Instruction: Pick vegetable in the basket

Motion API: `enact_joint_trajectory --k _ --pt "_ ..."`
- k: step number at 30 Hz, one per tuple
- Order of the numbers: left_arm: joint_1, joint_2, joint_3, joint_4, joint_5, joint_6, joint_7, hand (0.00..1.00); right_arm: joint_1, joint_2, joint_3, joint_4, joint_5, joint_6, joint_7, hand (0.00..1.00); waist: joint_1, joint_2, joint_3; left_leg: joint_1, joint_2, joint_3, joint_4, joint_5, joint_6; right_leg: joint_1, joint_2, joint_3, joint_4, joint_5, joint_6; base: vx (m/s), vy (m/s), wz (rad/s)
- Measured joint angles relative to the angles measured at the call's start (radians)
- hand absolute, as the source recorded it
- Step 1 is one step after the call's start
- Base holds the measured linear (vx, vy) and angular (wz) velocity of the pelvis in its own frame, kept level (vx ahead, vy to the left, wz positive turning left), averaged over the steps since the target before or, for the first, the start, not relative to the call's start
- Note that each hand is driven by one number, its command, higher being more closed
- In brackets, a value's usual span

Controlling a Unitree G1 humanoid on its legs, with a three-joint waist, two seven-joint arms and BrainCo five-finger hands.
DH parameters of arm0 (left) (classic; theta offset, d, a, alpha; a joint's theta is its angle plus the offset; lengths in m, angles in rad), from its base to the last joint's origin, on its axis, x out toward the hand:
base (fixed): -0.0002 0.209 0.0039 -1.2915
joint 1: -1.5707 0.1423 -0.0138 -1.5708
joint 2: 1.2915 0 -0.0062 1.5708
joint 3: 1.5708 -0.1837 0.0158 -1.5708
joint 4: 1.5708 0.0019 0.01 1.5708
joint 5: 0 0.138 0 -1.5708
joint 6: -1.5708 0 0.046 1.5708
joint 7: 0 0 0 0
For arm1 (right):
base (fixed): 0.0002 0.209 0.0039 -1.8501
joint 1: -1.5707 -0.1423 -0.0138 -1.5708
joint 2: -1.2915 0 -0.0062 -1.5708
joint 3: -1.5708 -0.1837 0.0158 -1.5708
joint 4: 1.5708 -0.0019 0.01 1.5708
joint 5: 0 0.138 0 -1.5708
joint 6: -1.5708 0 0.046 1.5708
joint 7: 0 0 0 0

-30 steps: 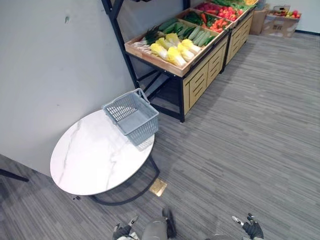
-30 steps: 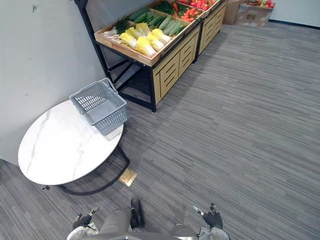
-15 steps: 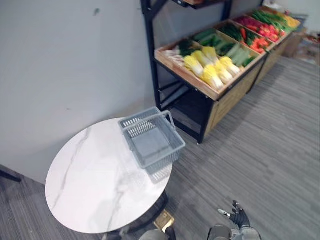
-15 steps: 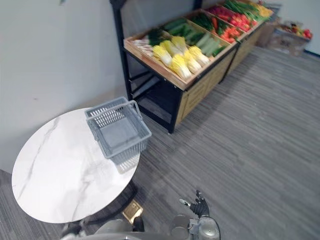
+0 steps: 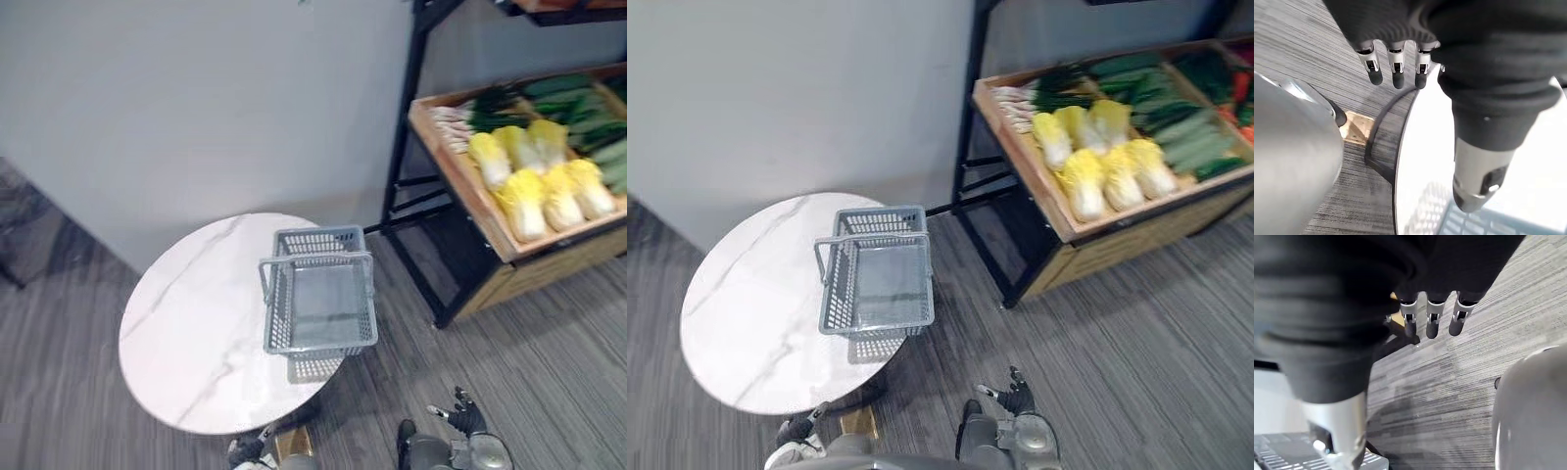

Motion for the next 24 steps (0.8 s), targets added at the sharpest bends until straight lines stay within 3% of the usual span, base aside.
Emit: enact_joint_trajectory --k 2,5,10,14,16,19,21,24 --pt "0.000 0.002 0.002 0.001 0.013 0.016 0.000 0.00 0.009 0.002 -0.019 0.009 0.012 -0.001 -0.025 0.00 -0.003 0.001 -0.002 0.005 0.006 0.078 -0.034 0.050 -0.009 0.042 -0.010 -0.054 -0.030 -0.006 -0.009 0.12 -0.229 0.92" --pt "-0.002 0.006 0.002 0.006 0.020 0.029 -0.017 0.00 0.020 -0.003 -0.049 0.009 0.072 -0.043 -0.053 0.00 -0.009 0.008 -0.006 0.005 0.002 0.154 -0.128 0.112 -0.009 0.041 -0.018 -0.110 -0.056 -0.006 -0.010 0.02 -0.049 0.59" --pt "-0.005 0.047 0.000 0.040 0.024 0.035 -0.030 0.00 0.024 0.000 -0.083 -0.060 0.095 -0.084 -0.042 0.00 -0.007 0.000 -0.003 0.020 -0.006 0.183 -0.220 0.128 -0.012 0.039 -0.012 -0.121 -0.091 0.019 0.004 -0.07 0.030 0.11" --pt "0.003 0.097 0.000 0.062 0.128 0.038 -0.040 0.00 0.021 -0.007 -0.124 -0.272 -0.005 -0.098 -0.138 0.00 -0.004 -0.044 0.013 0.001 -0.033 0.211 -0.237 0.139 -0.016 0.037 -0.020 -0.091 -0.183 0.099 0.019 -0.09 0.064 -0.22" --pt "0.003 0.114 -0.008 0.056 0.153 0.039 -0.047 0.00 0.018 -0.061 -0.124 -0.440 -0.090 -0.087 -0.188 0.00 -0.007 -0.062 0.017 -0.018 -0.048 0.213 -0.237 0.144 -0.009 0.029 -0.035 -0.085 -0.207 0.121 0.030 -0.07 0.058 0.01" --pt "-0.002 0.145 -0.018 0.016 0.218 0.034 -0.047 0.00 -0.055 -0.157 -0.112 -0.659 -0.185 -0.079 -0.215 0.00 -0.003 -0.085 0.028 -0.054 -0.060 0.232 -0.237 0.148 -0.002 -0.010 -0.046 -0.063 -0.213 0.141 0.034 -0.06 0.037 -0.09" --pt "-0.018 0.172 -0.023 0.007 0.217 0.035 -0.047 0.00 -0.142 -0.205 -0.094 -0.729 -0.261 -0.072 -0.216 0.00 -0.003 -0.101 0.038 -0.072 -0.063 0.233 -0.236 0.152 0.001 -0.030 -0.047 -0.058 -0.216 0.150 0.034 -0.05 0.011 -0.09" --pt "-0.043 0.194 -0.023 -0.006 0.216 0.037 -0.043 0.00 -0.299 -0.316 0.029 -0.764 -0.356 -0.058 -0.202 0.00 0.005 -0.121 0.052 -0.089 -0.064 0.231 -0.235 0.157 0.004 -0.044 -0.044 -0.057 -0.216 0.155 0.030 -0.01 0.002 0.00"
